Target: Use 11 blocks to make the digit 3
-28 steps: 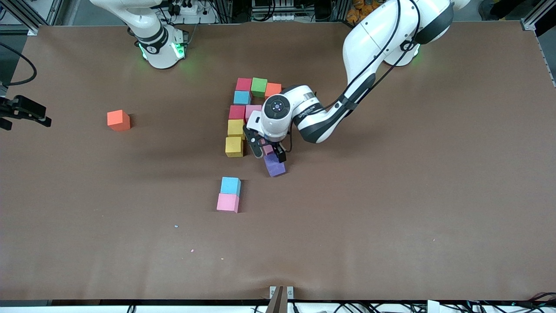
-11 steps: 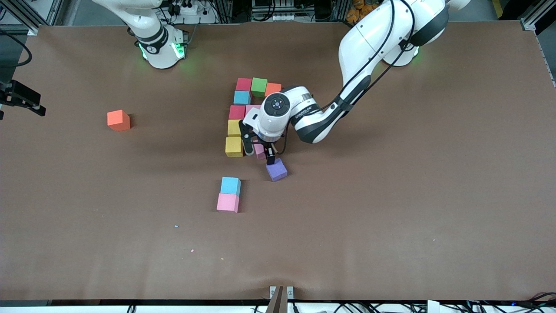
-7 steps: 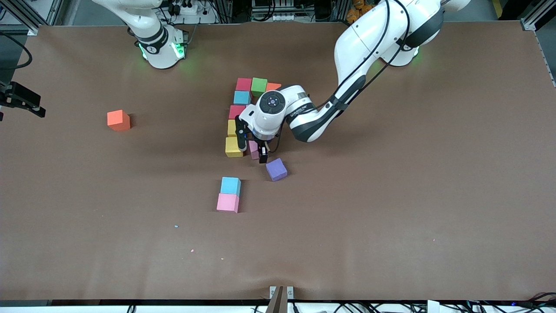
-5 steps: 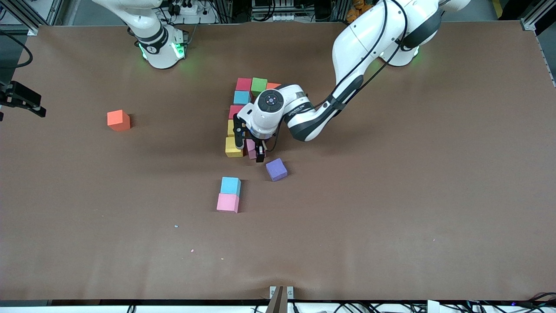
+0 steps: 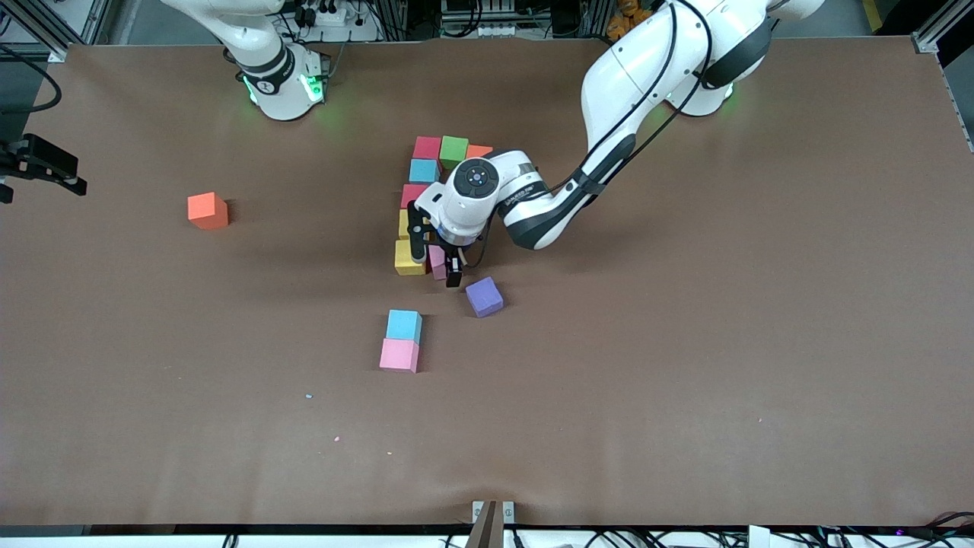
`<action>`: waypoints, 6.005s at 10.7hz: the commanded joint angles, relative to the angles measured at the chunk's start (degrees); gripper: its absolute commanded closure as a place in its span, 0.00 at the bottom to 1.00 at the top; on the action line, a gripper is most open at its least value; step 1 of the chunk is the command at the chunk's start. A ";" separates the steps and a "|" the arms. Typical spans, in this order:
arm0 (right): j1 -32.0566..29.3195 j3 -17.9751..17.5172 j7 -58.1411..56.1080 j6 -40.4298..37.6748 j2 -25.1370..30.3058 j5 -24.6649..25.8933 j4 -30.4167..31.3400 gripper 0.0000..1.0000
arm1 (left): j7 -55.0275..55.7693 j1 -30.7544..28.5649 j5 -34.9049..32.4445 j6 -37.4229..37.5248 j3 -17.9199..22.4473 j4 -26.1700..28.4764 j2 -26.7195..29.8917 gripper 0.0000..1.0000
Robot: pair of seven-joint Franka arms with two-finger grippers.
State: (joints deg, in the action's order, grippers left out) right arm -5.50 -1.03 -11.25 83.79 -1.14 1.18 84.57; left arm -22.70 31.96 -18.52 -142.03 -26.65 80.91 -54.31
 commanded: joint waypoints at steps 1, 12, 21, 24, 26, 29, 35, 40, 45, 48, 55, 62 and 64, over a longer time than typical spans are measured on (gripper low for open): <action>-0.21 -0.20 0.44 -1.00 -0.35 0.93 -0.81 0.00 | -1.56 0.83 0.59 -2.37 0.54 -1.80 -3.09 0.29; 0.05 -0.20 0.44 -0.82 -0.97 0.93 -0.72 0.00 | -4.53 3.10 0.50 -5.80 1.94 -2.50 -3.79 0.22; 0.05 -0.20 0.44 -0.47 -1.15 0.93 -0.63 0.00 | -11.49 3.20 0.50 -10.19 3.45 -3.21 -5.46 0.14; 0.05 -0.20 0.44 -0.38 -1.23 0.93 -0.46 0.00 | -11.58 3.29 0.59 -10.55 3.45 -3.21 -5.64 0.00; 0.05 -0.20 0.44 -0.38 -1.15 0.93 -0.28 0.00 | -11.67 3.37 0.50 -10.63 3.53 -3.12 -5.55 0.00; 0.14 -0.20 0.44 -0.29 -1.23 0.93 -0.28 0.00 | -11.67 4.16 0.33 -10.63 3.53 -2.95 -5.55 0.00; 0.14 -0.20 0.44 -0.29 -1.23 0.93 -0.28 0.00 | -12.54 4.69 0.06 -10.55 3.53 -2.86 -5.55 0.00; 0.14 -0.20 0.44 -0.29 -1.32 0.93 -0.28 0.00 | -12.11 3.73 0.77 -8.02 2.75 -2.33 -3.53 0.00; 0.14 -0.29 0.44 -0.29 -1.50 0.93 -0.28 0.00 | -11.93 3.38 4.89 0.07 0.99 -2.33 0.24 0.00; 0.23 -0.29 0.44 -0.38 -1.41 0.93 -0.28 0.00 | -11.76 3.02 9.27 8.23 -0.60 -2.33 4.46 0.00; 0.31 -0.29 0.44 -0.38 -1.50 0.93 -0.28 0.00 | -6.78 2.06 11.57 14.39 -0.25 -2.59 7.54 0.00; 0.58 -0.29 0.44 -0.12 -1.76 0.93 -0.28 0.00 | 30.03 -2.95 9.39 18.02 3.08 -2.07 10.18 0.00; 0.58 -0.29 0.44 -0.12 -1.76 0.93 -0.28 0.00 | 31.84 -2.69 4.83 17.06 4.93 -2.51 9.14 0.00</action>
State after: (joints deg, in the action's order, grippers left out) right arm -5.29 -1.25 -11.25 83.77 -2.82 1.19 84.67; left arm 6.42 28.75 -11.15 -124.78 -23.18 77.40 -45.87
